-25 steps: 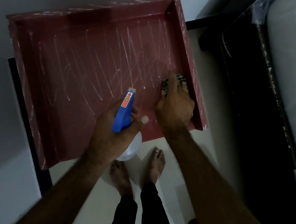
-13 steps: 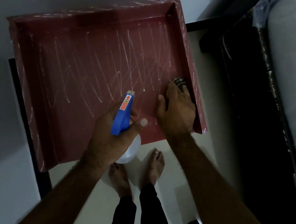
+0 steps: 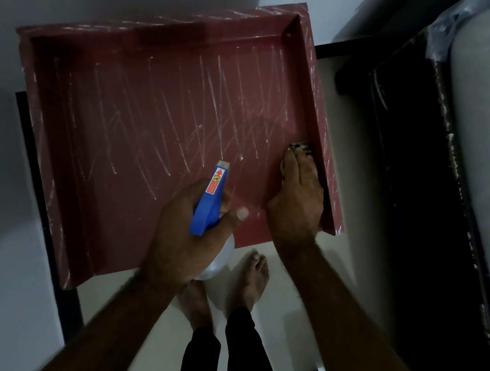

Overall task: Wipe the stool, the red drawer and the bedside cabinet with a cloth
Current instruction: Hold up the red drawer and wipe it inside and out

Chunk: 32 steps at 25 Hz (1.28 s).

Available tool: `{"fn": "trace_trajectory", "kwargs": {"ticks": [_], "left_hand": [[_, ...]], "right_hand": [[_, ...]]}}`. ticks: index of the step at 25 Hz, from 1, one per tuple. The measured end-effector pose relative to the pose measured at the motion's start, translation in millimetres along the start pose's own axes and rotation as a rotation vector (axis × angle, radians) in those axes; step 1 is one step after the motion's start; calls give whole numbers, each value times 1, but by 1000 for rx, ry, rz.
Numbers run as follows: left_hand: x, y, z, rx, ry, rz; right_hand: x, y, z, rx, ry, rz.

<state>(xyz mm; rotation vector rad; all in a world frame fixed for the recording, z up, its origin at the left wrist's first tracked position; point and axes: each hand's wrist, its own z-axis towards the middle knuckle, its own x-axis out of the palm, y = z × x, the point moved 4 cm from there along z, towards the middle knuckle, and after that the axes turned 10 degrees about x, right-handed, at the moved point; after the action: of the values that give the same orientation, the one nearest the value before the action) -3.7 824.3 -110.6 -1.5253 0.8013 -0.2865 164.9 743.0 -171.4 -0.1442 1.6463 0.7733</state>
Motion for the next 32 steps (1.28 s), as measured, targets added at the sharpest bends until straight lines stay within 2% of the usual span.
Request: {"fn": "trace_trajectory", "kwargs": {"ticks": [3,7,13,20,28,32], "left_hand": [[3,-4,3,32,-5,-5],[5,-2,5,-15,8,-13],[9,-15,6,41,36,27],[10,-9,13,-15,57,42],[9,-6,14,8,38,56],[8,-3,14,15,39,39]], "right_hand": [[3,9,18,7,65,6],[2,22,45,-21,165,40],[-9,-1,8,-50,254,-11],[-2,-1,-8,-55,345,-156],[-1,2,-10,-12,387,-196],[-4,-1,-12,20,332,-155]]}}
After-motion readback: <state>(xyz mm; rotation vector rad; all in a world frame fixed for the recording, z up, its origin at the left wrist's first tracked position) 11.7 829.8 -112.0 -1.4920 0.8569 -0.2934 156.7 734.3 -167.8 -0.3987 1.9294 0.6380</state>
